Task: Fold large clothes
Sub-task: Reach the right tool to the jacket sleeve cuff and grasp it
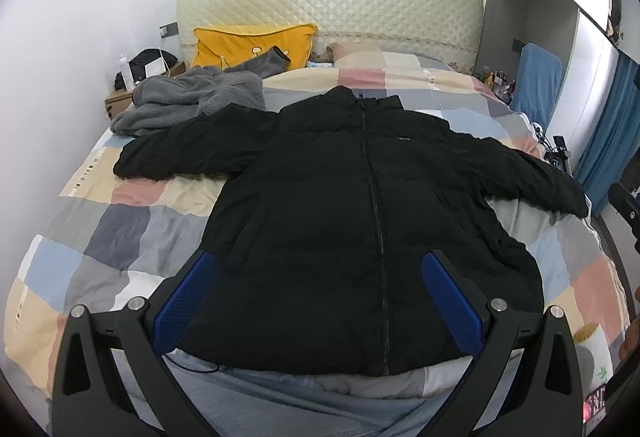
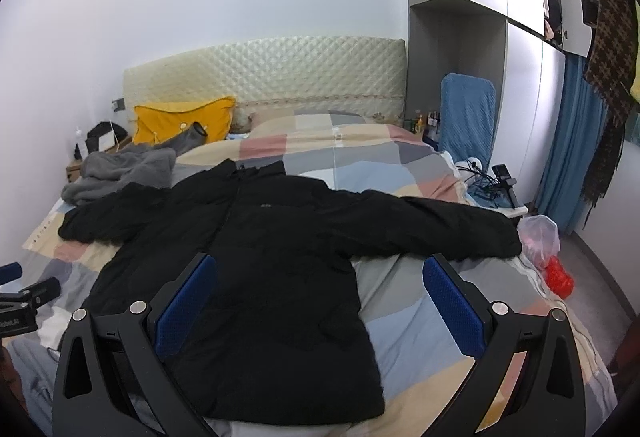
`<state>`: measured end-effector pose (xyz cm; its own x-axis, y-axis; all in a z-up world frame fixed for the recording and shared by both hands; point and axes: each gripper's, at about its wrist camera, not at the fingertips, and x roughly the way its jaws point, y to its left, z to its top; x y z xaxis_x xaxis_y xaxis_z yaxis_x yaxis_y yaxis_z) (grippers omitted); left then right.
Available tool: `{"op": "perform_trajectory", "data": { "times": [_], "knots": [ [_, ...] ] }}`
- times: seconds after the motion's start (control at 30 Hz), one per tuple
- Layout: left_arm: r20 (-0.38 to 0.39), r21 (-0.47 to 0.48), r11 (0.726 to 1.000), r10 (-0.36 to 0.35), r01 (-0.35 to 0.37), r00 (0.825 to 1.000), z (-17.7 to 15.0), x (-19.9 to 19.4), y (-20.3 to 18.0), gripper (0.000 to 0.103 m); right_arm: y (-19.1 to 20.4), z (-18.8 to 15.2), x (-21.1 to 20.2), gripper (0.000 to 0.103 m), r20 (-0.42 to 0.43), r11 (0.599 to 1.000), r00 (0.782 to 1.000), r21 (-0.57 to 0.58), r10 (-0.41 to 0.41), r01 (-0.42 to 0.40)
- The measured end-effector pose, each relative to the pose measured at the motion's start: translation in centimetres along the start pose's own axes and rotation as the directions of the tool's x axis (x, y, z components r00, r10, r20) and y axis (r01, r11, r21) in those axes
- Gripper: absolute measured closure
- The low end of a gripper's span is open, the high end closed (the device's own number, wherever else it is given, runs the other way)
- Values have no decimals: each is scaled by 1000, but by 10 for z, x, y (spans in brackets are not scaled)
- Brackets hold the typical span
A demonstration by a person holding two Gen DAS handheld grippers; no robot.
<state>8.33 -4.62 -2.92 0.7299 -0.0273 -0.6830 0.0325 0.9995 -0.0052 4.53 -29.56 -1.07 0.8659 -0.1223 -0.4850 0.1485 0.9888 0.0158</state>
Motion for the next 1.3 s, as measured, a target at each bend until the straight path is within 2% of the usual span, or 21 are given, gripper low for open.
{"op": "perform_trajectory", "data": {
  "times": [0.23,0.37,0.43,0.63,0.73,0.8,0.9,0.93,1.0,1.07,1.1,1.13,1.23,1.3],
  "knots": [
    [-5,0,1000,-17,17,1000,7,18,-17,0,-31,3,25,0,22,999,999,-12,-36,37],
    [-13,-9,1000,-24,23,1000,11,33,-22,0,-53,4,32,0,129,995,987,-16,-93,96],
    [-18,-14,1000,-25,25,1000,13,42,-24,0,-66,6,40,0,155,994,982,-4,-111,113],
    [-54,-52,998,-31,28,998,15,74,-29,0,-110,1,84,0,117,990,983,36,-140,137],
    [-63,-63,998,-32,28,998,17,91,-31,0,-148,-9,109,0,119,987,988,134,-100,84],
    [-57,-70,997,-36,32,998,17,99,-31,0,-174,-16,125,0,106,975,986,195,-125,102],
    [-48,-74,995,-73,69,996,15,111,-32,0,-204,-24,148,1,79,967,990,236,-114,92],
    [-40,-71,995,-67,64,997,14,116,-32,0,-218,-28,160,3,49,958,992,269,-117,100],
    [-35,-68,997,-45,43,998,16,128,-33,0,-252,-39,186,17,-47,920,990,365,-133,141],
    [-40,-75,996,-47,44,998,17,141,-32,0,-293,-57,215,22,-115,859,986,485,-124,165],
    [-44,-79,996,-49,45,998,17,146,-32,0,-311,-67,227,23,-150,825,978,527,-146,203],
    [-51,-82,996,-49,45,997,18,151,-32,0,-319,-71,235,24,-168,809,972,541,-161,228],
    [-78,-78,996,-36,30,996,16,170,-31,0,-347,-88,256,25,-187,770,968,588,-169,248],
    [-100,-69,997,-22,15,995,14,184,-31,0,-367,-99,268,24,-142,722,982,666,-122,186]
  ]
}}
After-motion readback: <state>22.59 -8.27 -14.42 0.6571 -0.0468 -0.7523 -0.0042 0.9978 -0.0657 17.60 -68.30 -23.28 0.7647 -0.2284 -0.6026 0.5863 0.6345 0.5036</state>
